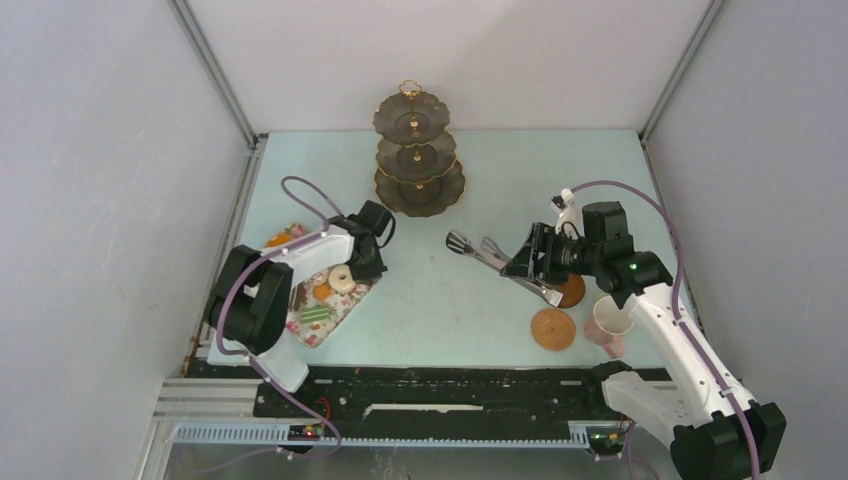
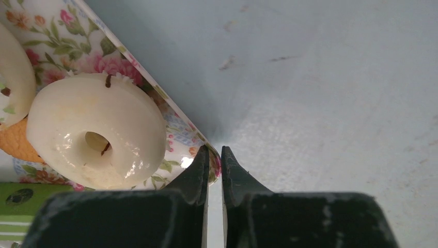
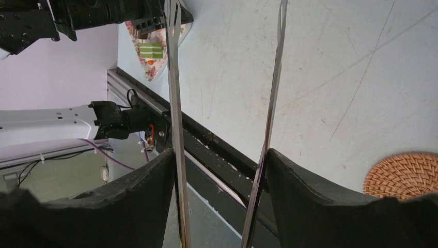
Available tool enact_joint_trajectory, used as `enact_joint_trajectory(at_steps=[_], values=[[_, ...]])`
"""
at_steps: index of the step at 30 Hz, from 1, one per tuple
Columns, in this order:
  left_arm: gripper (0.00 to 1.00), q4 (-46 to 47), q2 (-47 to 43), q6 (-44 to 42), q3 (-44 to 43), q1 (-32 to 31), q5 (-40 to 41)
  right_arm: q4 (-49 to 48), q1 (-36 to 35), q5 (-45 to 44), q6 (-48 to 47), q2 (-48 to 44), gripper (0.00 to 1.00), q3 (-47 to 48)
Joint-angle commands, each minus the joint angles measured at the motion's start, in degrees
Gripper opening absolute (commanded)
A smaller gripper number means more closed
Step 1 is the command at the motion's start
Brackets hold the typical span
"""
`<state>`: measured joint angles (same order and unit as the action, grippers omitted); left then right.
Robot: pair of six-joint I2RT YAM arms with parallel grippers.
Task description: Serve the afternoon tea
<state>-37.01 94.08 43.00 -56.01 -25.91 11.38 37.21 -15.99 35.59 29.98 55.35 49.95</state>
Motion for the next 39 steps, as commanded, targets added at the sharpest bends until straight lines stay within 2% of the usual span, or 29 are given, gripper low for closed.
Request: enact_joint_trajectory(at_steps=[1,11,19,25,33,39], values=[[0.0,0.9,1.1,-0.3,-3.7,-2.6,-1.7,-2.7,0.3,-0.4,0.4,-0.1,0.66,0.2],[0.0,4.3,0.1,3.4,-1.9,-6.0,-4.9,-2.3,0.3,-0.7,0.1,0.4,0.67,0.2],[0.01,3.6,0.4,2.1,-4.4,-8.4,-5.1,-2.1,0.3,-1.1,0.1,0.5,0.67,0.2],[0.16,1.3,-1.9,0.0,-5.3,-8.5,-4.4,-1.4,0.2,-1.7,-0.7,0.5,0.67,0.0],[0.45,0.2,-7.8,-0.3,-3.6,-8.4,-4.4,-1.2,-0.1,-2.2,-1.5,0.4,0.67,-1.4],[0.59,-1.9,-16.1,-0.1,-1.6,-8.0,-2.2,-1.6,-1.5,-3.5,-2.3,1.0,0.67,-1.4]])
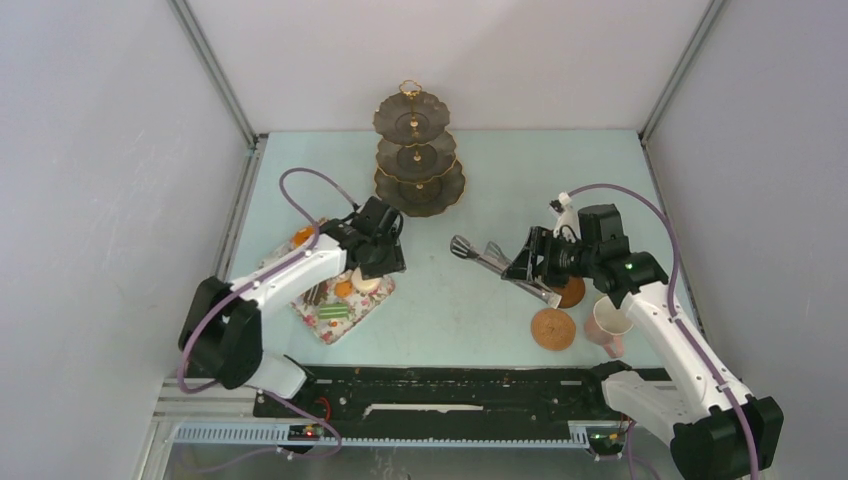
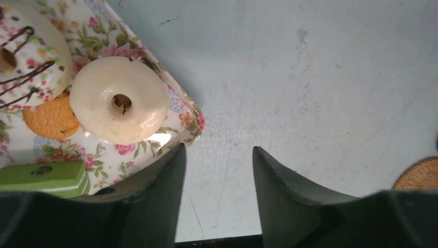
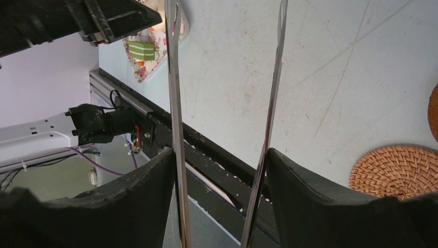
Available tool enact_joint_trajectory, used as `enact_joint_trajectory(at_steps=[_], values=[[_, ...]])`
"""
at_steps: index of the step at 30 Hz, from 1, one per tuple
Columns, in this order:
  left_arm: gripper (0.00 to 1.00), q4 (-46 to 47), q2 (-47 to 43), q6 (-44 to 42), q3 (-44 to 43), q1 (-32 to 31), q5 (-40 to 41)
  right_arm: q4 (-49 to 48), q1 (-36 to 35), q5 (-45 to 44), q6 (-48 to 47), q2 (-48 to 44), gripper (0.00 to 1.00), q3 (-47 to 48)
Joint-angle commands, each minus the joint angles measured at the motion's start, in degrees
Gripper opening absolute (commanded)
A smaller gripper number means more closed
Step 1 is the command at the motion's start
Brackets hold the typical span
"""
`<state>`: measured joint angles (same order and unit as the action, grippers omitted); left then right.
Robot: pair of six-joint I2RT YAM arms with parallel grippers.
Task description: Serve the afternoon tea
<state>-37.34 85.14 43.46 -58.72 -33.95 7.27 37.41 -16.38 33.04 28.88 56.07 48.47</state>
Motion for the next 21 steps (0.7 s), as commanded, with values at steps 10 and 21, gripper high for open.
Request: enact_joint_trajectory(at_steps=[10,21], values=[[0.77,-10.5,-27.9,0.4,3.5,6.6,2.1,-5.3,-7.4,-3.8,-1.9,4.0,0.66,0.0],[0.94,-19.6,-36.9,0.8,-5.6,8.9,-1.1,-17.3,-23.5,-8.9,-7.1,13.4,0.66,3.5]])
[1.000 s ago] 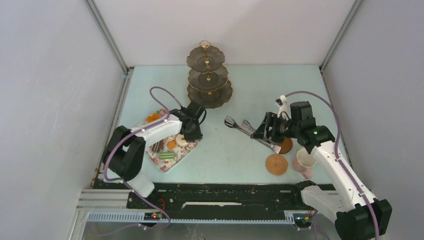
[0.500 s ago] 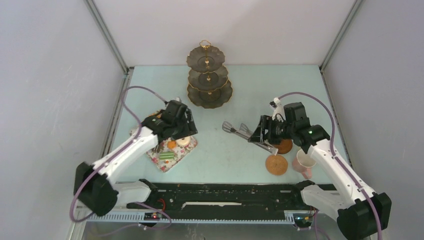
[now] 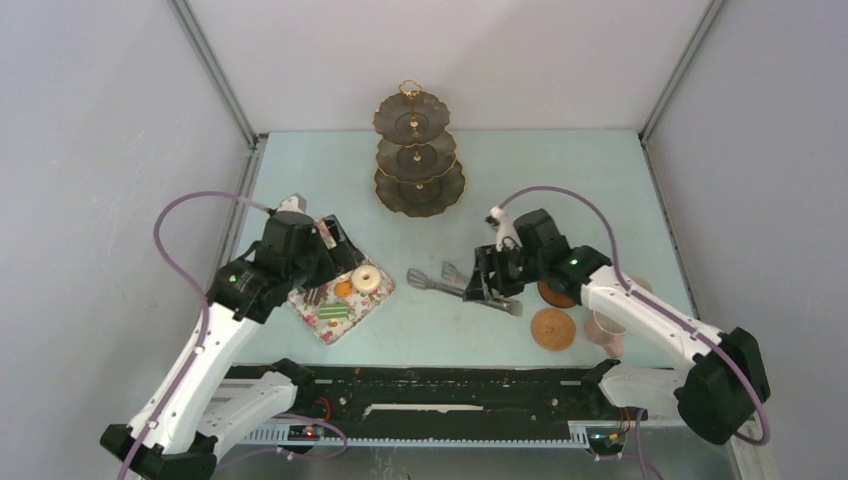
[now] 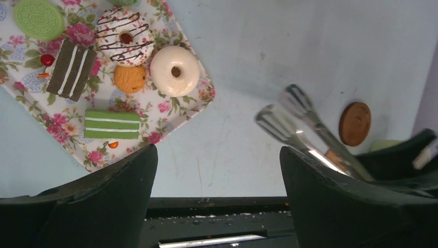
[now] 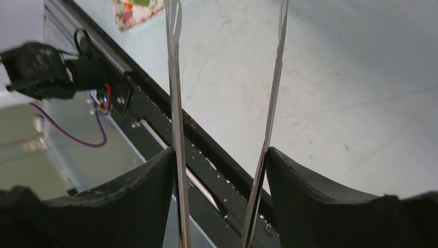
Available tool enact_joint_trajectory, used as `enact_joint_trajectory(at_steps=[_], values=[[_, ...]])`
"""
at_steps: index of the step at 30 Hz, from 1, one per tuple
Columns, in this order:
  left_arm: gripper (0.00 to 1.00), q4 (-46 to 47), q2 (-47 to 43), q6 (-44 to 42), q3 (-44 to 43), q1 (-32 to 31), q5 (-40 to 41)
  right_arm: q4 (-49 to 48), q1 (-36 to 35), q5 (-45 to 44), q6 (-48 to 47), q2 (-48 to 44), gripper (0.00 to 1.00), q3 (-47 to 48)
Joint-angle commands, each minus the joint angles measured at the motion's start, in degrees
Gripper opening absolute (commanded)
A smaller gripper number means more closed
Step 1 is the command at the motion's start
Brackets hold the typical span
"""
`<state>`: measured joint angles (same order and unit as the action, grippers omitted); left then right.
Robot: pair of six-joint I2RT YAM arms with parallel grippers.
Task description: Serve the afternoon tea
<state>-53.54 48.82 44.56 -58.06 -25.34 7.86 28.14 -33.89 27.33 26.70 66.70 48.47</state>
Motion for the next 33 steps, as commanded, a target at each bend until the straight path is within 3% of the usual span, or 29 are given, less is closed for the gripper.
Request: enact_joint_trajectory(at_steps=[1,8,22,33], values=[[0.95,-4.3,-0.6,-0.6,-7.9,0.3,-2.0,-9.0,-8.0,-4.2,-6.6,3.8,0.66,4.3],[0.97,-9.2,0.9,-3.9,-16.8,0.3,-2.1,-13.6,-17.7,-4.0,-16.8,9.4,0.66,10.3],[0.98,-17.1,4.0,-11.2,-31.3,0.3,-2.0,-13.0,-24.7,-7.3,-26.5,21.3,0.65,19.3],[0.99,-17.2,4.8,-13.7,-32.4,0.3,-3.5,-10.1,-27.5,-12.1,-33.9,27.4,0.61,22.9]])
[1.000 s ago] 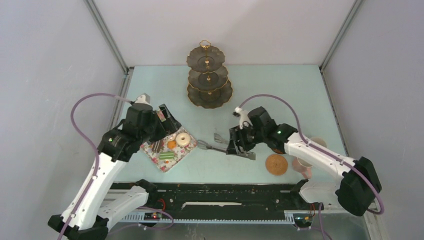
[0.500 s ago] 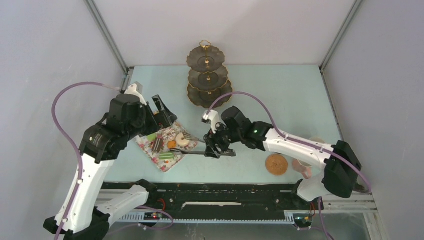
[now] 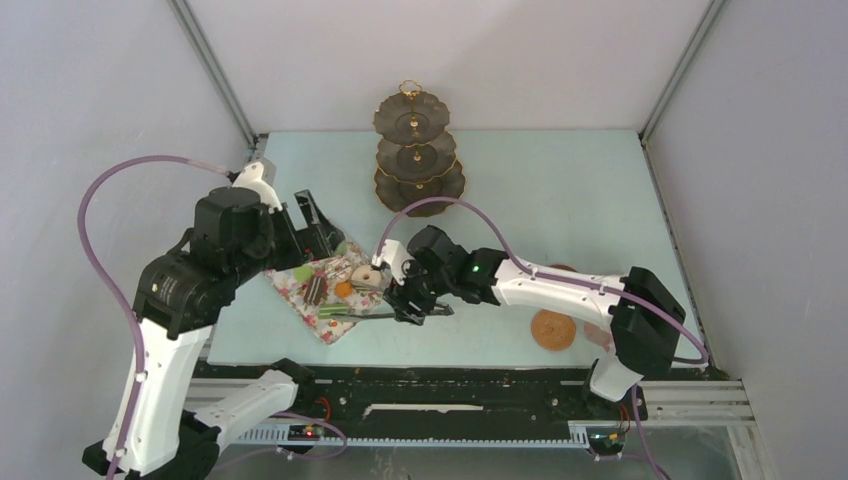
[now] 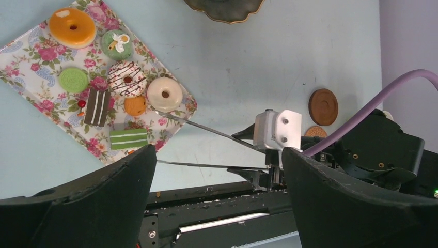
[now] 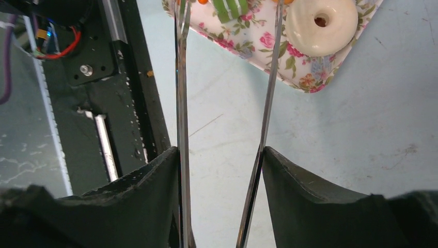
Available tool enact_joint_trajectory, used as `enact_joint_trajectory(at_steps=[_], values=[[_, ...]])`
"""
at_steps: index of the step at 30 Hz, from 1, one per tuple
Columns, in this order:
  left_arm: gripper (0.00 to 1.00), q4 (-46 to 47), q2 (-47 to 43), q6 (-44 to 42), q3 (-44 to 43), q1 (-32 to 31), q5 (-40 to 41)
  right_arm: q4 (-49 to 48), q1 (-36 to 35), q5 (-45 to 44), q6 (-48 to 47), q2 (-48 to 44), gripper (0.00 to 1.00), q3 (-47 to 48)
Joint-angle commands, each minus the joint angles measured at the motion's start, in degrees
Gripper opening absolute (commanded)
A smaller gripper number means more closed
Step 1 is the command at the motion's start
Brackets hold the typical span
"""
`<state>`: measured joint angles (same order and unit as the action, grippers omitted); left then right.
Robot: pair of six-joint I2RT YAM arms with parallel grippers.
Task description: Serve the afternoon tea
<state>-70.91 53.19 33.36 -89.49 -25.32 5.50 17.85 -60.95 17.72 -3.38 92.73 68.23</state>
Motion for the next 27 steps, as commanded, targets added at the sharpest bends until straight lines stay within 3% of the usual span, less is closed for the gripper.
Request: enact_joint_trajectory(at_steps=[1,27], values=[[0.99,0.0,0.4,-2.6,-0.9,0.3,-1.2,0.5,-0.6,-2.8,-4.4,1.8,0.61,3.3],[0.99,-0.3,0.9,-4.0,-1.4,0.3,-1.7,0.1,-3.2,-4.7,-6.0,6.5,0.51,4.8]])
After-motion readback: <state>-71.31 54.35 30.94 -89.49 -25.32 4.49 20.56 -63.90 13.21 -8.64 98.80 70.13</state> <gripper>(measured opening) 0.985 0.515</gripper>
